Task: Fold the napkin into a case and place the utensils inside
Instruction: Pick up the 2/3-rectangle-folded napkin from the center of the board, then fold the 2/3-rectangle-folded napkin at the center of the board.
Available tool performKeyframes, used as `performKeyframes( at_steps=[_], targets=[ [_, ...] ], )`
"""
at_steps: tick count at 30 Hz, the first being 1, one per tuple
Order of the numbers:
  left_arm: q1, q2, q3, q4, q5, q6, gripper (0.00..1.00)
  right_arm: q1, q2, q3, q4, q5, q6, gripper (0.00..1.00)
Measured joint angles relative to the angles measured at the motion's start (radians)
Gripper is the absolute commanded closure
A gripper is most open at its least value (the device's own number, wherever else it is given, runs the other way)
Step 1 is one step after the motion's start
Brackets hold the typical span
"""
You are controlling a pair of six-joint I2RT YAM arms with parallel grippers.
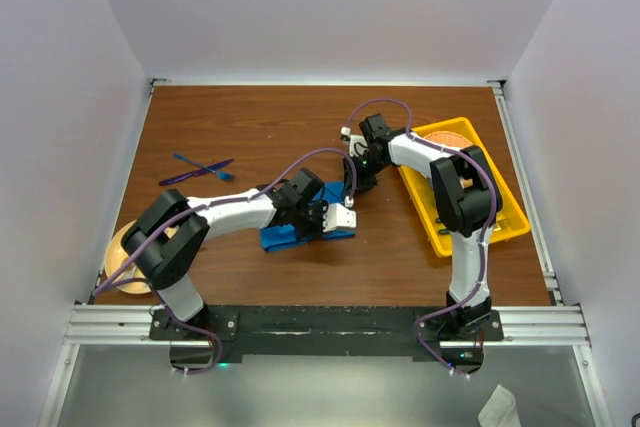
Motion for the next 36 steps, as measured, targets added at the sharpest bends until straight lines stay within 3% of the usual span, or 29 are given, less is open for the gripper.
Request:
performKeyframes(
  at_steps=[9, 16, 26, 36],
  targets=[
    [0.125, 0.050, 0.234, -0.243, 0.203, -0.011, 1.00, 0.000, 0.000, 0.001, 0.000, 0.000, -0.010, 0.91],
    [0.264, 0.221, 0.423, -0.360, 0.341, -0.019, 1.00, 0.000, 0.001, 0.002, -0.002, 0.000, -0.011, 0.91],
    [0.395, 0.444, 0.591, -0.443, 0.455, -0.081, 1.00, 0.000, 0.005, 0.011, -0.011, -0.001, -0.017, 0.91],
    [0.426, 0.475, 0.666, -0.485, 0.512, -0.129, 1.00, 0.000, 0.006, 0.016, -0.013, 0.000, -0.030, 0.91]
  ],
)
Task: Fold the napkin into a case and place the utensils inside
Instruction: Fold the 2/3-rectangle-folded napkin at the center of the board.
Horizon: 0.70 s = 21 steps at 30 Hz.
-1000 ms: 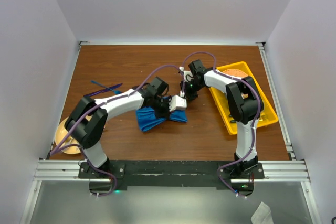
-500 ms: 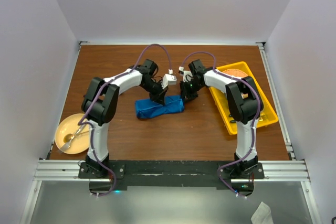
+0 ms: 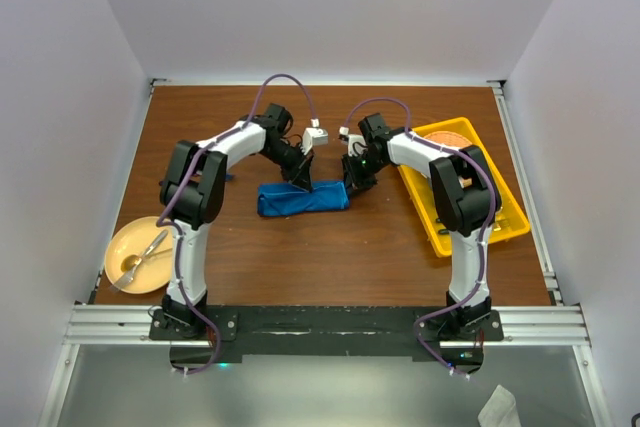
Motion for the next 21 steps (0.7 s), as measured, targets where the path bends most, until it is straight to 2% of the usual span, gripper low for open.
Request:
performKeyframes(
  at_steps=[13, 21],
  targets=[
    [0.027, 0.106, 0.075, -0.021, 0.042, -0.026, 1.00, 0.000, 0.013, 0.027, -0.016, 0.000, -0.021, 0.90],
    [0.037, 0.119, 0.072, -0.011, 0.076, -0.056, 1.00, 0.004, 0.024, 0.072, -0.062, 0.027, -0.060, 0.82]
  ],
)
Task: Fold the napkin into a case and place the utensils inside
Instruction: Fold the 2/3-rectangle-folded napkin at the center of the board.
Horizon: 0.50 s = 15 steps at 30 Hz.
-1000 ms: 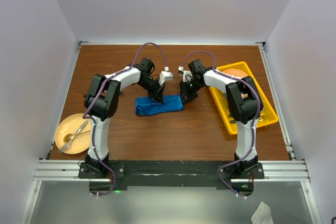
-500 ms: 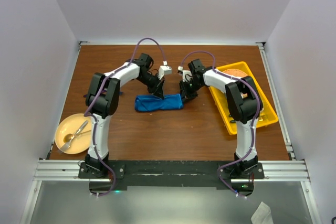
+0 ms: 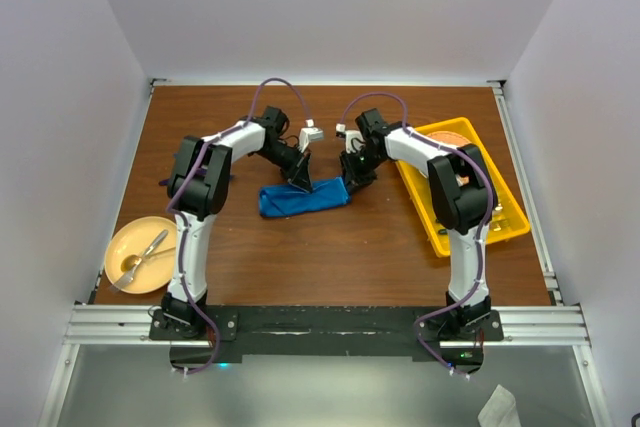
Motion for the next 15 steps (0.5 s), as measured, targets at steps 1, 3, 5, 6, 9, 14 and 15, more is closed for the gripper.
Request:
performKeyframes(
  at_steps=[1, 3, 5, 6, 9, 14, 15],
  targets=[
    [0.000, 0.000, -0.004, 0.004, 0.006, -0.001, 1.00, 0.000, 0.000, 0.009, -0.009, 0.010, -0.010, 0.80],
    [0.000, 0.000, -0.011, 0.009, 0.016, -0.002, 1.00, 0.000, 0.000, 0.030, -0.035, 0.039, -0.030, 0.79],
    [0.000, 0.000, -0.018, 0.013, 0.025, -0.001, 1.00, -0.005, 0.000, 0.054, -0.069, 0.068, -0.058, 0.77],
    [0.001, 0.000, -0.023, 0.013, 0.031, -0.001, 1.00, -0.010, 0.000, 0.071, -0.092, 0.083, -0.074, 0.76],
    [0.001, -0.001, -0.047, 0.016, 0.058, -0.002, 1.00, -0.026, -0.001, 0.111, -0.134, 0.106, -0.103, 0.75],
    [0.000, -0.019, -0.108, 0.014, 0.101, -0.001, 1.00, -0.053, -0.032, 0.134, -0.169, 0.103, -0.130, 0.66],
    [0.000, -0.024, -0.120, 0.013, 0.106, -0.001, 1.00, -0.056, -0.043, 0.134, -0.172, 0.097, -0.133, 0.63]
  ],
)
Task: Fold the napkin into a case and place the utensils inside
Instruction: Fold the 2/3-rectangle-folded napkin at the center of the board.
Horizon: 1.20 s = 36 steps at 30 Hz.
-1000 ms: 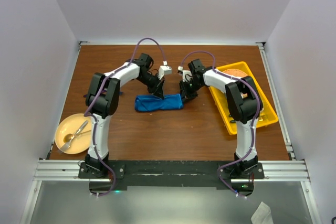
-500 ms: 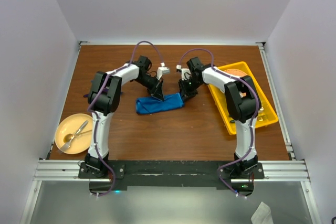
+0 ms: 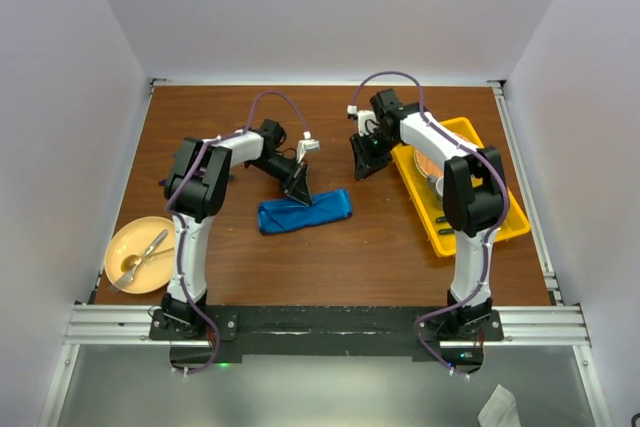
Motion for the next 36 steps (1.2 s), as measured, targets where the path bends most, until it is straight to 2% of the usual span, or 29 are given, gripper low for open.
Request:
performKeyframes(
  at_steps=[10, 25, 31, 35, 36],
  targets=[
    [0.000, -0.025, -0.066, -0.003, 0.016, -0.027, 1.00, 0.008, -0.125, -0.109, 0.090, -0.169, 0.069, 0.39],
    [0.000, -0.008, -0.057, -0.011, 0.035, -0.052, 1.00, 0.088, -0.079, -0.174, 0.187, -0.205, 0.071, 0.38],
    [0.000, -0.001, -0.050, -0.019, 0.041, -0.053, 1.00, 0.104, -0.061, -0.193, 0.205, -0.207, 0.063, 0.44],
    [0.000, 0.005, -0.042, -0.028, 0.043, -0.055, 1.00, 0.105, -0.046, -0.197, 0.208, -0.211, 0.048, 0.67],
    [0.000, 0.005, -0.042, -0.029, 0.043, -0.055, 1.00, 0.105, -0.045, -0.198, 0.209, -0.212, 0.042, 0.79]
  ],
)
